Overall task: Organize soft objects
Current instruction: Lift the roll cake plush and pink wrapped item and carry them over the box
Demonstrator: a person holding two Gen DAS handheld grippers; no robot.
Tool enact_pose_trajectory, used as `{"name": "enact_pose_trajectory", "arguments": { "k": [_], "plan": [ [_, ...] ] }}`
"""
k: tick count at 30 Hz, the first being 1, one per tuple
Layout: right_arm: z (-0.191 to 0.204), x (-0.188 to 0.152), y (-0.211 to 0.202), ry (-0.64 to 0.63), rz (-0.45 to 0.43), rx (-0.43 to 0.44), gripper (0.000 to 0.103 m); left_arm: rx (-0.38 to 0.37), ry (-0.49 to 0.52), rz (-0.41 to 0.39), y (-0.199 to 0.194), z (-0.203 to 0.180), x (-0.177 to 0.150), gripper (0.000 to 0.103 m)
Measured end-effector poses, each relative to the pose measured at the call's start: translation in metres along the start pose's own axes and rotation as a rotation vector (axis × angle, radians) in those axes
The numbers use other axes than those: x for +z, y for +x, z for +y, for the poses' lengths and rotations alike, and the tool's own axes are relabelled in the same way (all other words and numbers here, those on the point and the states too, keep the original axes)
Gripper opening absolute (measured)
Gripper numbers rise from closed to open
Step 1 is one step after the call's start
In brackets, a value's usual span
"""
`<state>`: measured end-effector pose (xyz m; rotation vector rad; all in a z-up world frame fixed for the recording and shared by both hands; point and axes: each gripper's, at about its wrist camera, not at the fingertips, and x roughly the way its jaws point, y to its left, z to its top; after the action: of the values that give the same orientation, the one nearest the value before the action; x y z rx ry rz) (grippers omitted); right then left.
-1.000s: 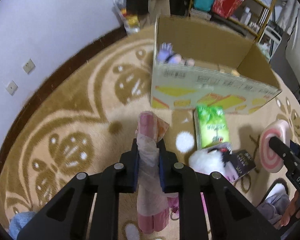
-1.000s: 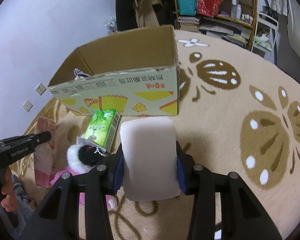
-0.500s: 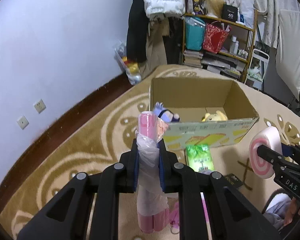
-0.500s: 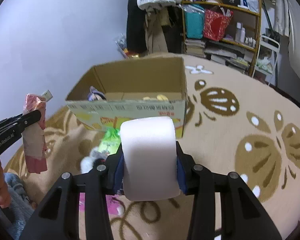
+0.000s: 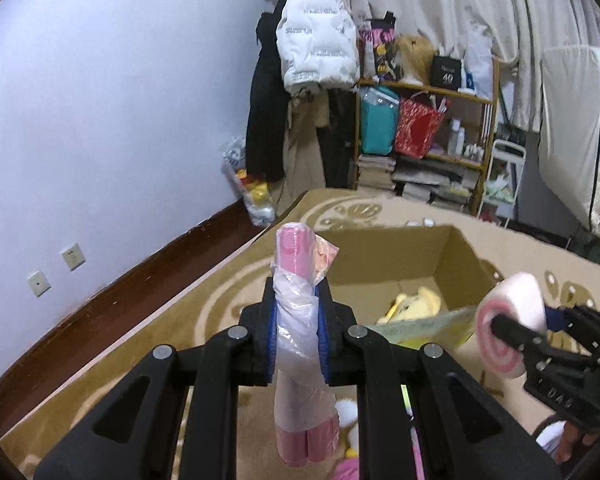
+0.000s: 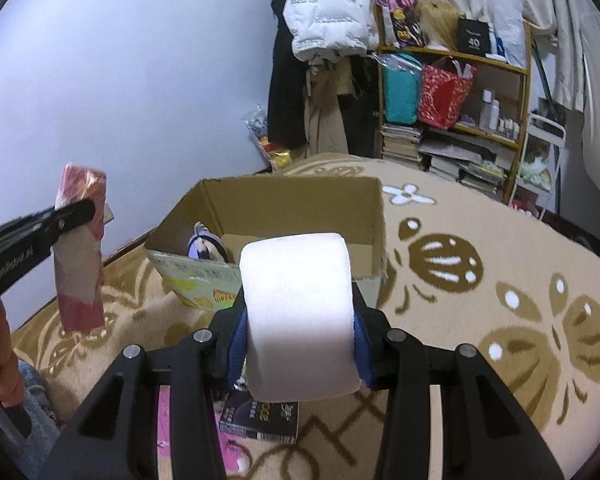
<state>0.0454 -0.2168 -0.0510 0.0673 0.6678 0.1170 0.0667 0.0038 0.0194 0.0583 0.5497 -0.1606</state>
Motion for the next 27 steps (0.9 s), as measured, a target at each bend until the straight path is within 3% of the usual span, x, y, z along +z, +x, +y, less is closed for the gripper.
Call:
{"name": "enact_pose_trajectory", "arguments": {
  "k": [15, 27],
  "plan": [
    [0.004, 0.030, 0.019, -0.035, -0.092, 0.016, 0.046, -0.019, 0.025, -0.066, 0.040, -0.003, 0.036, 0.015],
    [-0.009, 0.052, 0.052, -0.018, -0.098, 0.048, 0.046, -0.047, 0.038, -0.047, 0.079, -0.019, 0.045, 0.015]
  ]
}}
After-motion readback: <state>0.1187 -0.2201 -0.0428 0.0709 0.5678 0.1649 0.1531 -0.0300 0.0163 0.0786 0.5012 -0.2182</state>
